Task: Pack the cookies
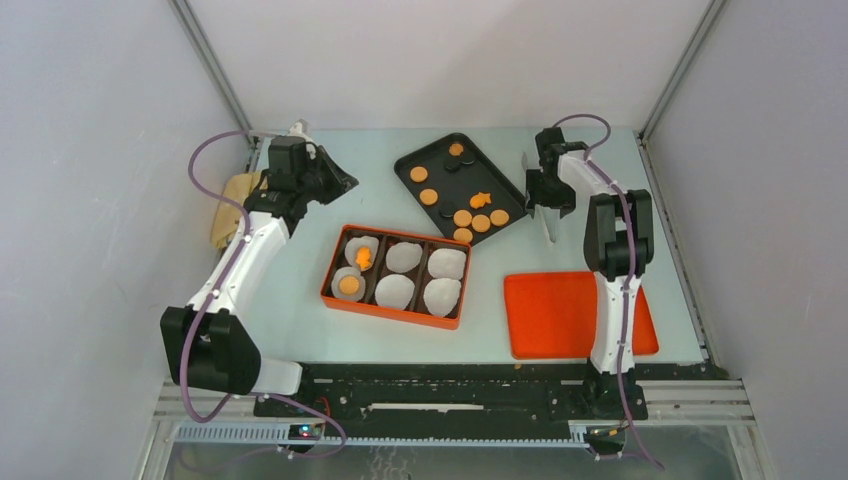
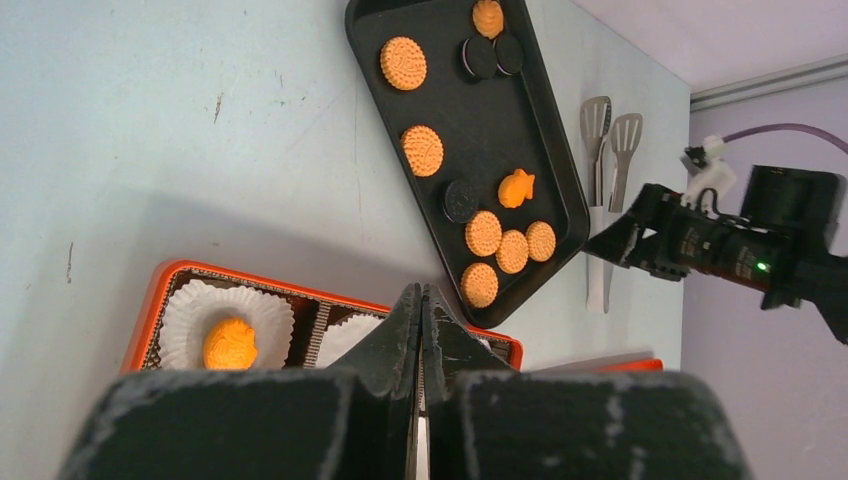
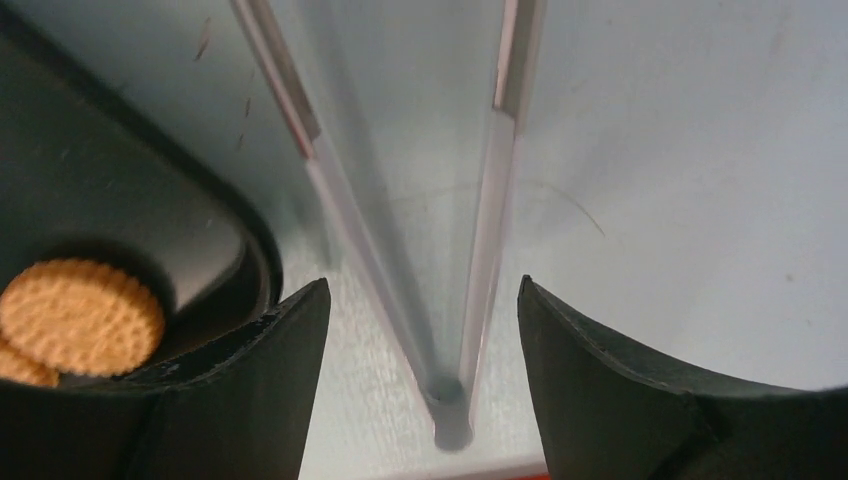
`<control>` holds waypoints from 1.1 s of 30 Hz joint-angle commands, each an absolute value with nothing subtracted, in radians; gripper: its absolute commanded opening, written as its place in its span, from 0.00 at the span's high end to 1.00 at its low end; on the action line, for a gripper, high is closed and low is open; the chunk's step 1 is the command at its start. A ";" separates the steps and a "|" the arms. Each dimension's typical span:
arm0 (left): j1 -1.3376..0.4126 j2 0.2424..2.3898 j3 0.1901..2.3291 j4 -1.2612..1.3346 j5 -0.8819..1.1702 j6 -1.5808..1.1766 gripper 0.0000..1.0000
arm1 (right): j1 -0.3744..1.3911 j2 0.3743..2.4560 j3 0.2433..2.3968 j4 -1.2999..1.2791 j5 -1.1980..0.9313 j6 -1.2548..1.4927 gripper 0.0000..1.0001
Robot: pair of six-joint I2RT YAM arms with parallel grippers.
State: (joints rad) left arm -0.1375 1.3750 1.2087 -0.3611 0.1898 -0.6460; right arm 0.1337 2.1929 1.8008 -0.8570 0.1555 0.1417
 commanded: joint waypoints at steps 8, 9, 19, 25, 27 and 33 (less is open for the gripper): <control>-0.150 1.371 1.242 -0.337 0.189 -0.624 0.97 | 0.087 2.363 2.048 -0.963 0.121 0.094 0.25; -0.152 1.372 1.242 -0.337 0.188 -0.624 0.97 | 0.087 2.372 2.057 -0.970 0.113 0.091 0.29; -0.161 1.380 1.248 -0.338 0.190 -0.627 0.97 | 0.101 2.264 1.892 -0.881 0.087 0.122 0.58; -0.194 1.403 1.288 -0.330 0.190 -0.619 0.97 | 0.139 2.104 1.835 -0.862 0.125 0.127 0.60; -0.209 1.420 1.303 -0.320 0.194 -0.618 0.97 | 0.159 2.051 1.823 -0.863 0.143 0.125 0.60; -0.236 1.488 1.364 -0.275 0.244 -0.635 0.96 | 0.227 1.906 1.810 -0.895 0.185 0.127 0.60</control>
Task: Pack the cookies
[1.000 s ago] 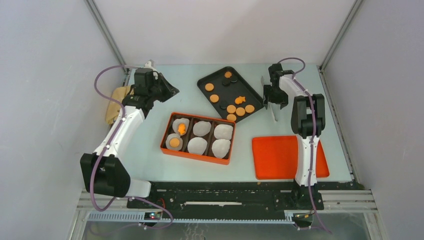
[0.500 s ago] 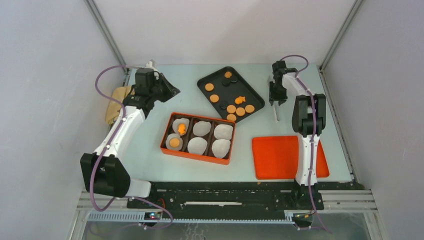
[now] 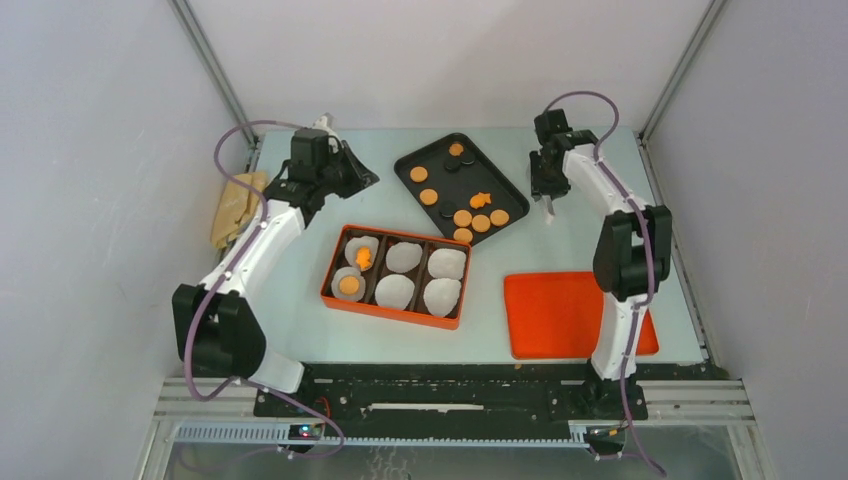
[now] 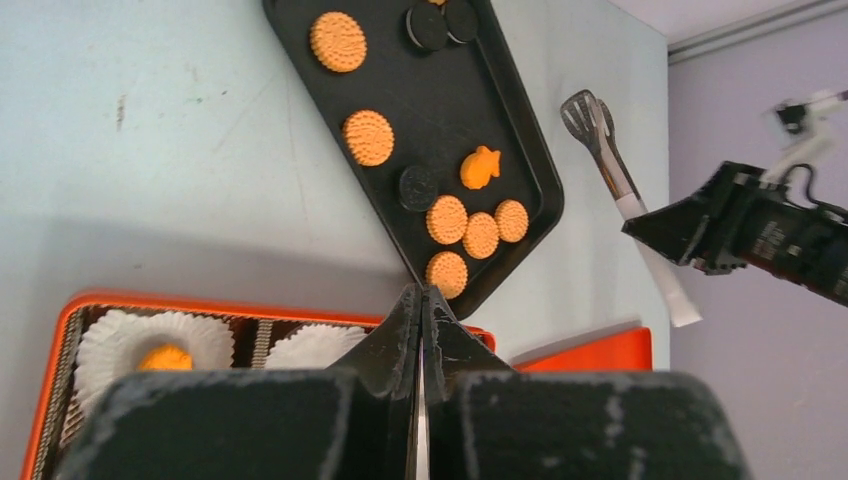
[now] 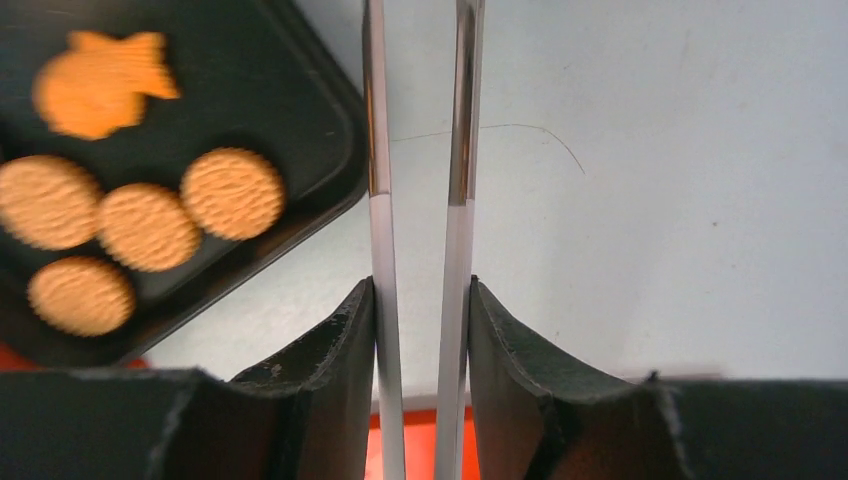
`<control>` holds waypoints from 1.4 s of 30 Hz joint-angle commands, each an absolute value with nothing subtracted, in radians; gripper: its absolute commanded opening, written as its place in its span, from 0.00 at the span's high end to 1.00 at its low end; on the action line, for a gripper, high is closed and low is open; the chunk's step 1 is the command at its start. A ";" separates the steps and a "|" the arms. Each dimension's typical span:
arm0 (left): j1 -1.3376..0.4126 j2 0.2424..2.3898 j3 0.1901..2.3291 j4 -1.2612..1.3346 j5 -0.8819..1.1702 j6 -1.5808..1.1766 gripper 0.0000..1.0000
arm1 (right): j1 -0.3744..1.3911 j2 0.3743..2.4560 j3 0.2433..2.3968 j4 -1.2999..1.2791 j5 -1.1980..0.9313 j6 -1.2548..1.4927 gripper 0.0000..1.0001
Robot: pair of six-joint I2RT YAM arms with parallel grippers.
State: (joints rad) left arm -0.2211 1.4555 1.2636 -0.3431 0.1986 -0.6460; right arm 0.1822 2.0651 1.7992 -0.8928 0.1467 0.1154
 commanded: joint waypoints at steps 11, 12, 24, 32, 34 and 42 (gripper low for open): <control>-0.290 1.556 1.431 -0.256 0.279 -0.635 0.97 | 0.361 1.723 1.772 -0.917 0.193 0.099 0.60; -0.290 1.543 1.413 -0.254 0.267 -0.631 0.97 | 0.383 1.710 1.754 -0.898 0.183 0.090 0.60; -0.288 1.371 1.314 -0.304 0.141 -0.572 0.96 | 0.522 1.825 1.674 -0.791 0.247 0.119 0.56; -0.276 1.348 1.291 -0.306 0.133 -0.571 0.96 | 0.562 1.868 1.727 -0.768 0.205 0.097 0.56; -0.273 1.344 1.291 -0.307 0.130 -0.569 0.96 | 0.587 1.894 1.758 -0.768 0.225 0.093 0.56; -0.266 1.341 1.286 -0.310 0.132 -0.565 0.96 | 0.595 2.105 2.013 -0.823 0.297 0.102 0.55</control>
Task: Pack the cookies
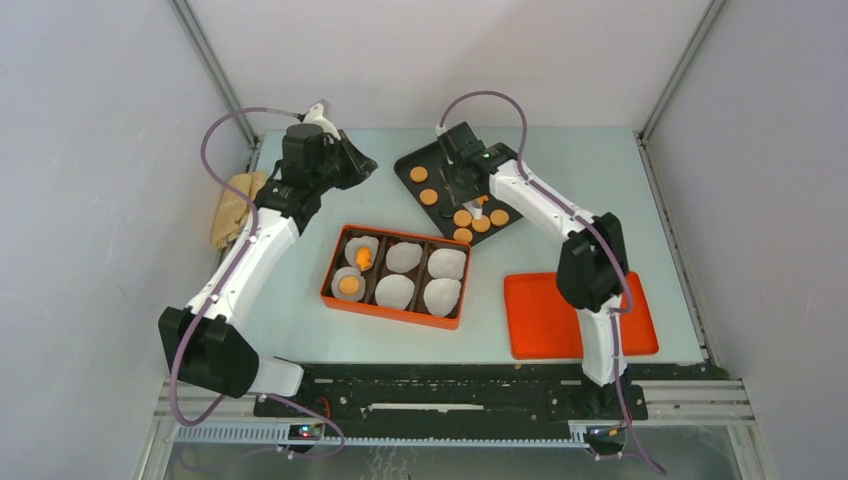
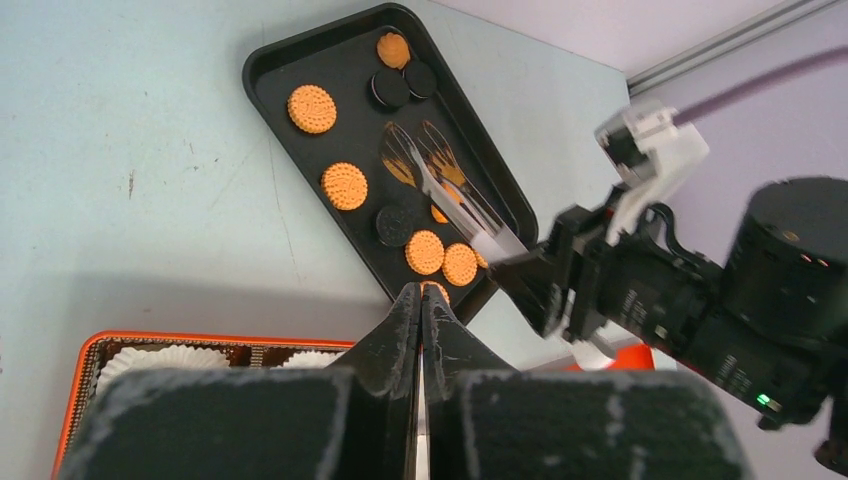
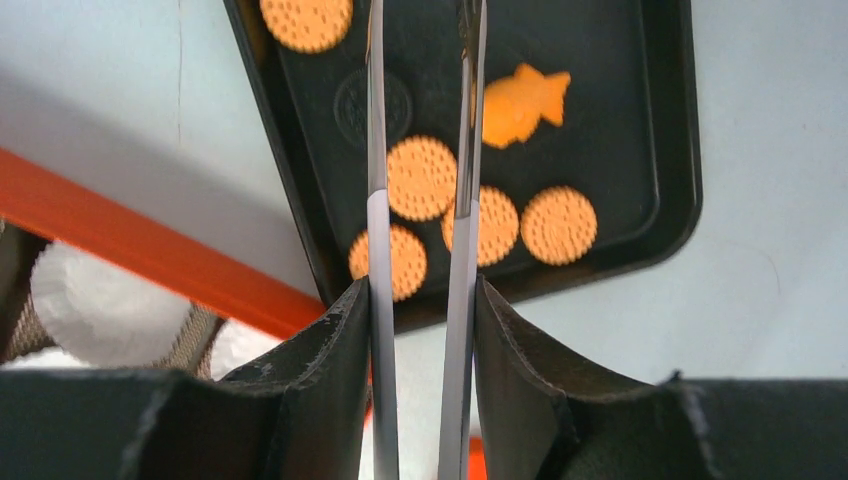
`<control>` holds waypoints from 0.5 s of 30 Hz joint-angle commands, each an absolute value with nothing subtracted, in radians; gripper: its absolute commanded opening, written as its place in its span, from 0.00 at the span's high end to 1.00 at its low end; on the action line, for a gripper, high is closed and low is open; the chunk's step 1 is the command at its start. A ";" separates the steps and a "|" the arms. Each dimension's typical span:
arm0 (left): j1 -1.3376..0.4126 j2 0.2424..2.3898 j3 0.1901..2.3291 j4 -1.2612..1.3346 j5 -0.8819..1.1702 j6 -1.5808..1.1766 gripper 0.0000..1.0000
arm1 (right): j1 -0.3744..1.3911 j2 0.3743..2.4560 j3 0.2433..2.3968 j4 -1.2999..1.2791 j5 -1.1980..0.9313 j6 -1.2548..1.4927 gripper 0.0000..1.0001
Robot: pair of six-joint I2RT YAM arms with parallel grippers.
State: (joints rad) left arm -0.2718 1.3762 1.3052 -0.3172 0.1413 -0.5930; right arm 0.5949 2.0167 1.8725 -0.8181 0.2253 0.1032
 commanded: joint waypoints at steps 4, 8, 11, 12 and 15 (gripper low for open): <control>-0.258 1.337 1.283 -0.313 0.128 -0.561 0.95 | 0.591 2.186 2.112 -0.847 0.326 0.103 0.55; -0.249 1.341 1.280 -0.312 0.128 -0.558 0.95 | 0.579 2.212 2.123 -0.846 0.323 0.119 0.55; -0.244 1.347 1.281 -0.307 0.136 -0.560 0.95 | 0.567 2.226 2.134 -0.843 0.314 0.132 0.54; -0.244 1.348 1.281 -0.306 0.138 -0.560 0.95 | 0.564 2.232 2.138 -0.841 0.307 0.133 0.53; -0.242 1.350 1.279 -0.301 0.139 -0.563 0.95 | 0.556 2.255 2.165 -0.832 0.296 0.134 0.49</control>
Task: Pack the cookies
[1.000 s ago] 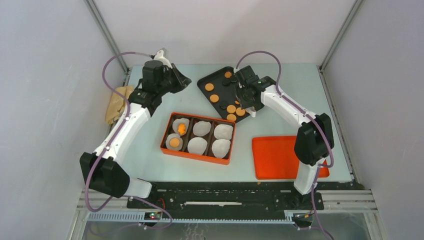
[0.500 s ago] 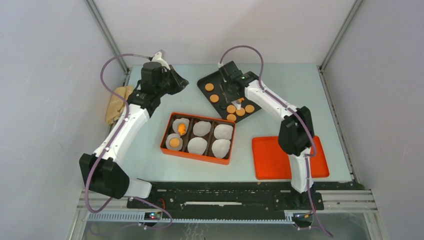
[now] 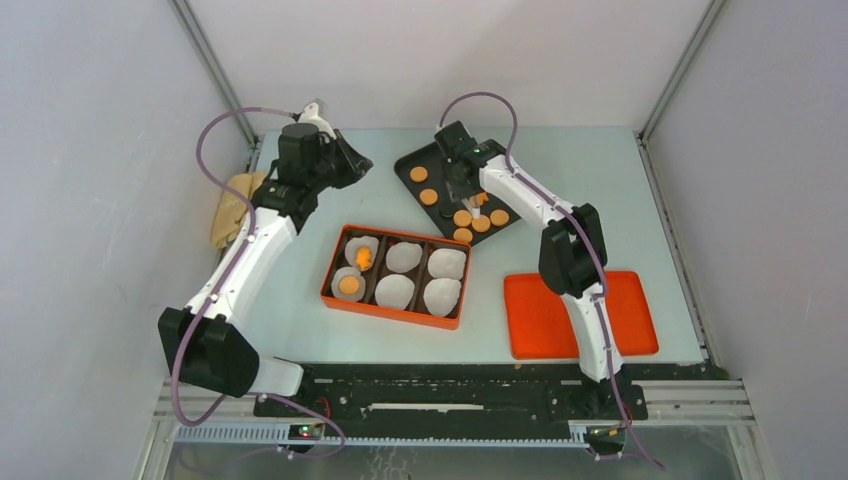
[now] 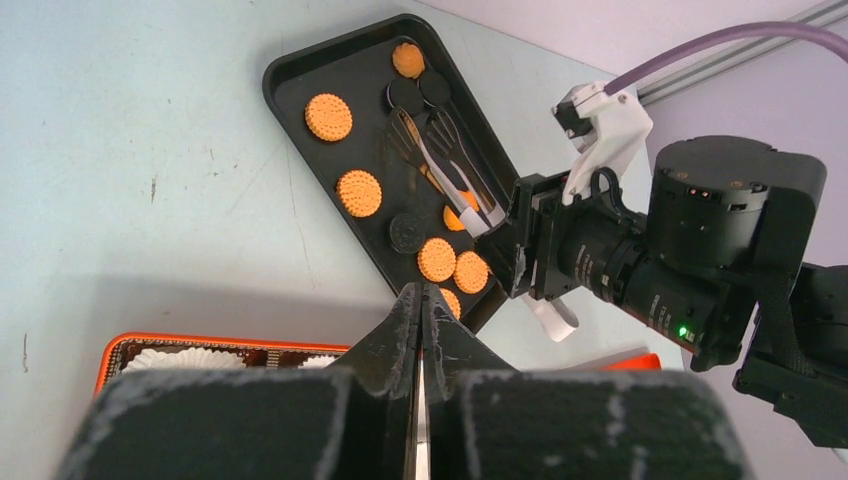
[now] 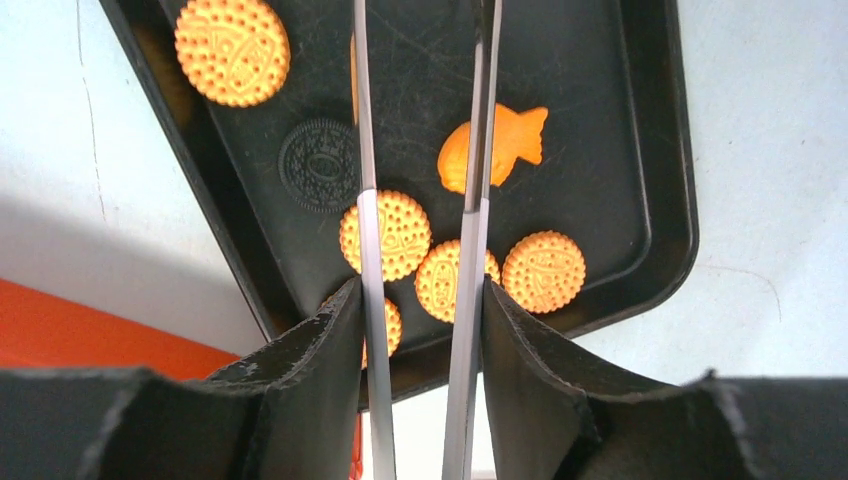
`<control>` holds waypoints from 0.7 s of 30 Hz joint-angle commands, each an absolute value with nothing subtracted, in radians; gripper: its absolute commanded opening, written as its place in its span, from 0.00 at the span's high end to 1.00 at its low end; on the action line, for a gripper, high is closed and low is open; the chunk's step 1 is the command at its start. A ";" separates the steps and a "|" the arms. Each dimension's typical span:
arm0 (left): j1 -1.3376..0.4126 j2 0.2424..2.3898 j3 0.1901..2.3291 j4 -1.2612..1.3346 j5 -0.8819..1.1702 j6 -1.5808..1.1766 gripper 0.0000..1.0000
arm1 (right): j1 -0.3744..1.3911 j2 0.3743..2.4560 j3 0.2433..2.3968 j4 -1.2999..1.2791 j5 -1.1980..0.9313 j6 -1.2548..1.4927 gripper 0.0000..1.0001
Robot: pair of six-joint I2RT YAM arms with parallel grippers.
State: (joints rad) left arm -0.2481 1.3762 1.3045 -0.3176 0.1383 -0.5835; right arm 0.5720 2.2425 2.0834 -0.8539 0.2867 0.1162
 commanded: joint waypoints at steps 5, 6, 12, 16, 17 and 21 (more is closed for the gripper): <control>-0.234 1.351 1.273 -0.298 0.143 -0.568 0.94 | 0.540 2.328 2.263 -0.867 0.266 0.143 0.45; -0.232 1.349 1.272 -0.296 0.145 -0.568 0.93 | 0.537 2.336 2.272 -0.867 0.258 0.144 0.45; -0.222 1.353 1.260 -0.282 0.171 -0.577 0.93 | 0.516 2.356 2.280 -0.845 0.211 0.153 0.46; -0.213 1.357 1.245 -0.267 0.194 -0.591 0.93 | 0.508 2.372 2.307 -0.868 0.200 0.151 0.54; -0.212 1.359 1.242 -0.267 0.199 -0.592 0.93 | 0.507 2.370 2.306 -0.870 0.199 0.152 0.56; -0.211 1.355 1.240 -0.264 0.208 -0.596 0.93 | 0.505 2.337 2.285 -0.863 0.204 0.153 0.64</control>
State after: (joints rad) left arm -0.2169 1.3762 1.2575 -0.3050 0.1768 -0.5869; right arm 0.5098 2.3810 2.2528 -0.8677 0.2005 0.1379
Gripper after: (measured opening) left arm 0.068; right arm 0.467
